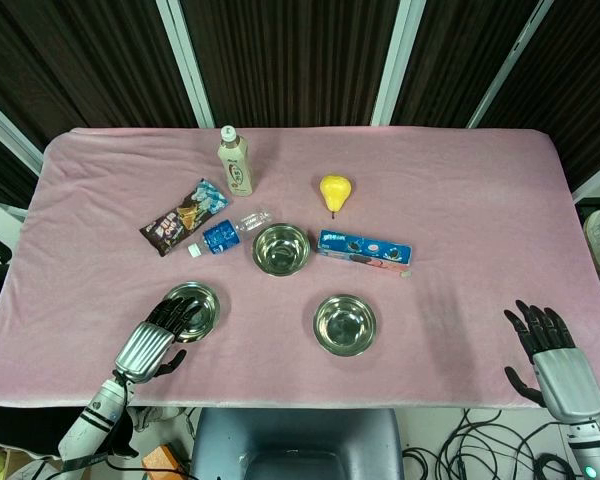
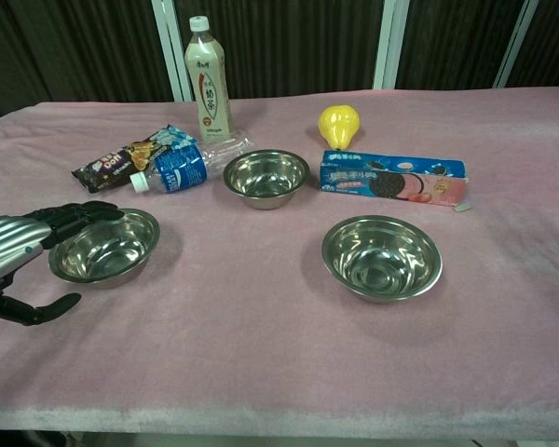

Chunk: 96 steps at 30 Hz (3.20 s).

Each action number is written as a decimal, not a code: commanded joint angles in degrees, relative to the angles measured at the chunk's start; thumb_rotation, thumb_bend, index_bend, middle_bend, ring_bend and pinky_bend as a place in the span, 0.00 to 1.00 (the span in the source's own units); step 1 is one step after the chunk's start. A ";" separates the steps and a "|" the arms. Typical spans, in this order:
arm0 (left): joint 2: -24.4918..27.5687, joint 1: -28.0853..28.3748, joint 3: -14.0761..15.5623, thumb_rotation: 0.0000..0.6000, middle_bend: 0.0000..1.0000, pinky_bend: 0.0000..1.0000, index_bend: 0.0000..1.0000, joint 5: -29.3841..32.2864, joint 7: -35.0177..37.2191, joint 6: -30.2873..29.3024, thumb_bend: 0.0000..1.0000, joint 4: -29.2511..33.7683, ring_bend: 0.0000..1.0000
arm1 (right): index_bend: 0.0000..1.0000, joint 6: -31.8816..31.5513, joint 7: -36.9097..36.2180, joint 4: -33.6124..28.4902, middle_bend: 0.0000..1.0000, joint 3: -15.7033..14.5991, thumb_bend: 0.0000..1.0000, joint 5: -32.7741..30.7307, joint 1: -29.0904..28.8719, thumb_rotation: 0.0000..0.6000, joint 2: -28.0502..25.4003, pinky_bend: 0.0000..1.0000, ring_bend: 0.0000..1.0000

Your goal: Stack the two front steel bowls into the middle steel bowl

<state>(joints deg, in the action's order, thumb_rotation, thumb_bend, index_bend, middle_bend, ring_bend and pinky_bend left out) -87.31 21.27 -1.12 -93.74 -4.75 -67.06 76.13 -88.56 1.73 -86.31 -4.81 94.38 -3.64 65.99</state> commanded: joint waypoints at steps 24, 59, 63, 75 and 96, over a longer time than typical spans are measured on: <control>-12.83 1.78 0.20 1.00 0.22 0.10 0.62 -2.23 9.54 -10.03 0.45 -22.27 0.04 | 0.00 0.65 -0.83 -0.26 0.00 0.76 0.41 0.56 1.08 1.00 -0.86 0.00 0.00; -31.85 26.23 -17.49 1.00 0.23 0.11 0.55 13.00 14.62 1.95 0.42 -39.18 0.04 | 0.00 -1.04 -8.91 0.62 0.00 1.20 0.41 0.99 2.64 1.00 -4.03 0.00 0.00; -33.01 26.42 -16.61 1.00 0.13 0.11 0.22 14.62 11.84 5.18 0.41 -40.59 0.00 | 0.00 -1.32 -9.16 0.72 0.00 1.25 0.41 1.19 2.83 1.00 -4.07 0.00 0.00; -19.93 18.50 -10.70 1.00 0.00 0.11 0.00 13.93 -0.02 2.25 0.40 -18.03 0.00 | 0.00 -0.03 -7.61 0.74 0.00 1.39 0.41 1.50 2.27 1.00 -3.32 0.00 0.00; 4.04 -7.76 2.05 1.00 0.00 0.10 0.00 7.33 6.56 -22.52 0.41 -7.28 0.00 | 0.41 32.31 16.05 2.97 0.00 6.68 0.41 6.12 -24.80 1.00 18.53 0.00 0.00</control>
<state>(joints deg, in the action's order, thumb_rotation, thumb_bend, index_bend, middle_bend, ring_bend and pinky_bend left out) -83.27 13.85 0.84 -86.09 1.46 -89.25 69.18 -57.51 17.21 -84.65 1.88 100.52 -27.32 82.65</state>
